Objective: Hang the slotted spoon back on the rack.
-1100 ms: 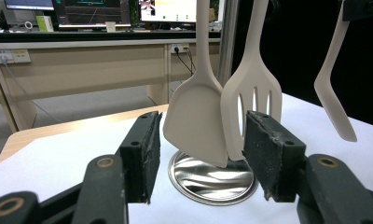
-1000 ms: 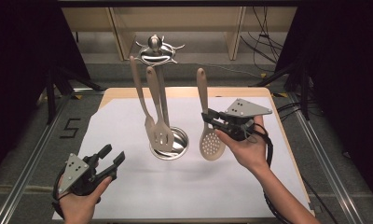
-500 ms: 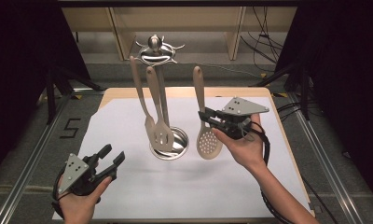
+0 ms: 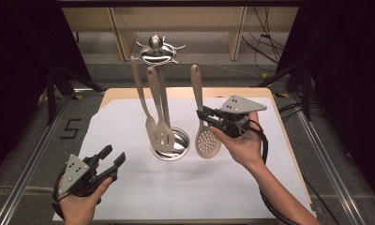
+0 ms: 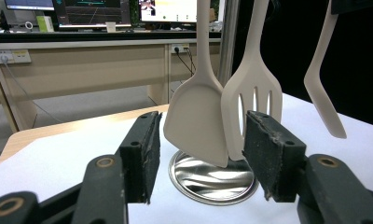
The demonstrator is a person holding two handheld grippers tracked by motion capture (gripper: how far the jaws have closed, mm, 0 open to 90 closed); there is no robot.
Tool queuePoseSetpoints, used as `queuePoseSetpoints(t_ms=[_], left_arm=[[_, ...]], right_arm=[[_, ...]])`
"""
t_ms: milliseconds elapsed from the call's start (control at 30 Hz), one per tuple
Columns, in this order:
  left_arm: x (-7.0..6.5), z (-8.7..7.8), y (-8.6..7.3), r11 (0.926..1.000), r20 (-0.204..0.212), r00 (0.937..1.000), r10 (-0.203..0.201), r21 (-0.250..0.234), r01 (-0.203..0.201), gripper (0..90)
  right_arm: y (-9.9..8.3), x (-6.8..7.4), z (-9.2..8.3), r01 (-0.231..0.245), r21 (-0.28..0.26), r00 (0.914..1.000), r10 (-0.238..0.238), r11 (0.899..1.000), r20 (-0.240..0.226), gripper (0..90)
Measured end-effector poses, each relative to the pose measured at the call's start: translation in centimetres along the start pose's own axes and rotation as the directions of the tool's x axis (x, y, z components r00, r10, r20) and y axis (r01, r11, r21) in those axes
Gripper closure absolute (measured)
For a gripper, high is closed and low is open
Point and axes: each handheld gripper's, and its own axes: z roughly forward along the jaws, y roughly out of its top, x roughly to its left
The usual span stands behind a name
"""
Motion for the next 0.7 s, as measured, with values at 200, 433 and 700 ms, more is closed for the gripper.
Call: queuePoseSetpoints(t_ms=[200,433,700], left_arm=[[-0.03,-0.09,0.05,1.0,-0.002,1.0,0.0,0.003,0.0,45.0],[-0.03,-0.08,0.05,1.0,-0.001,1.0,0.0,0.004,0.0,45.0],[-0.07,-0.09,0.06,1.0,0.0,1.0,0.0,0.002,0.0,44.9]], right_arm=[[0.08,0.02,0.27,0.004,0.005,1.0,-0.004,1.0,-0.002,78.1],[0.41,0.15,0.45,-0.009,0.009,1.0,0.009,1.0,-0.001,78.1],[0.65,0.25,0.8,-0.002,0.015,0.9998,0.002,1.0,-0.017,78.1]])
